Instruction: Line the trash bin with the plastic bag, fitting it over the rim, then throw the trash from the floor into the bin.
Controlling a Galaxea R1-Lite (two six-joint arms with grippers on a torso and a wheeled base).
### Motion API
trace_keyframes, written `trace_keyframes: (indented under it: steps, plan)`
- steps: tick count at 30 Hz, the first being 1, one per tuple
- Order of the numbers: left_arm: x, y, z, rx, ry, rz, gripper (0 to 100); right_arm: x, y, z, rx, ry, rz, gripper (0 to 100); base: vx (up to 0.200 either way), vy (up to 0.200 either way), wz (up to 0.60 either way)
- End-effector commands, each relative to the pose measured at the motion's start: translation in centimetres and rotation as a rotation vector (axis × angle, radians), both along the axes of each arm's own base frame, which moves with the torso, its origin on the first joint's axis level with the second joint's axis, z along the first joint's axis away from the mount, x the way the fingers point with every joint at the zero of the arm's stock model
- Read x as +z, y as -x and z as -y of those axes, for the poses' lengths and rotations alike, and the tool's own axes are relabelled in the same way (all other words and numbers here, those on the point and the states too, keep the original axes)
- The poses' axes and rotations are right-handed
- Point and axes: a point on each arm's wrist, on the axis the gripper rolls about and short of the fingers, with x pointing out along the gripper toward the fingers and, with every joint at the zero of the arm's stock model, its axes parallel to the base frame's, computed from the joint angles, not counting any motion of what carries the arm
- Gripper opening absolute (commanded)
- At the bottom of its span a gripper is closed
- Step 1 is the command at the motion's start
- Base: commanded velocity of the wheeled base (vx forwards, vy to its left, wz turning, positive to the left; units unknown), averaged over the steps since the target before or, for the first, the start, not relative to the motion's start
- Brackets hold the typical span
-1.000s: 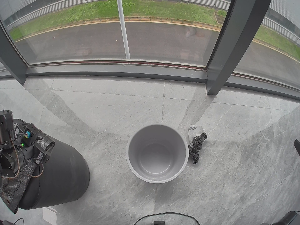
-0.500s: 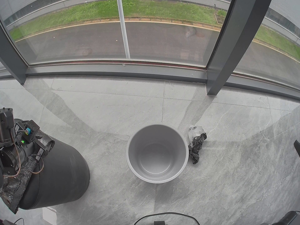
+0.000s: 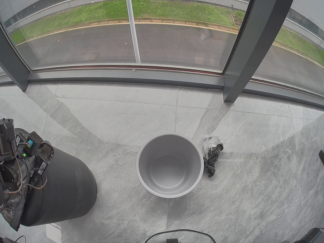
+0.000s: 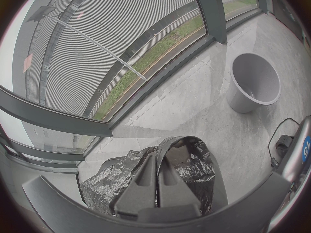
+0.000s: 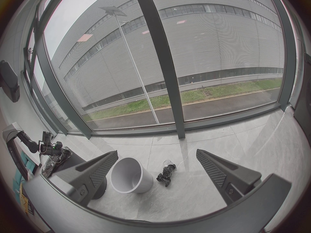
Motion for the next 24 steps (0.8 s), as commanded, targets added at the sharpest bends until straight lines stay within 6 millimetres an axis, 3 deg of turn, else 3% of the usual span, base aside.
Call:
trace_keyframes:
  steps: [1,4,6,7,8,9,14,19,24]
  plan:
    - [0.4,0.3,0.0,-0.002,0.008,0.021,0,0.3,0.0,0.0,0.003,0.002,0.008,100,0.0,0.0,0.0]
    - [2.1,0.1,0.3,0.001,0.083,0.123,0,1.8,-0.1,-0.1,0.049,0.019,0.046,100,0.0,0.0,0.0]
    - [4.7,-1.1,1.1,0.0,0.244,0.269,0,3.9,-0.9,-0.3,0.086,0.022,0.067,100,0.0,0.0,0.0]
    - [4.7,-1.1,1.1,0.0,0.244,0.269,0,3.9,-0.9,-0.3,0.086,0.022,0.067,100,0.0,0.0,0.0]
    - [7.7,-2.5,2.2,-0.006,0.436,0.396,0,6.1,-2.3,-0.4,0.09,0.022,0.075,100,0.0,0.0,0.0]
    - [9.3,-3.1,2.9,-0.014,0.546,0.456,0,7.2,-3.3,-0.5,0.09,0.022,0.071,100,0.0,0.0,0.0]
    - [16.1,-3.7,5.1,-0.09,0.943,0.636,0,10.6,-8.1,-1.7,0.151,0.015,0.052,100,0.0,0.0,0.0]
    - [19.3,-1.9,7.5,-0.147,1.248,0.536,0,10.9,-10.7,-4.7,0.228,0.015,-0.003,100,0.0,0.0,0.0]
    - [21.5,0.4,9.1,-0.217,1.546,0.355,0,9.7,-11.5,-8.8,0.314,0.035,-0.051,100,0.0,0.0,0.0]
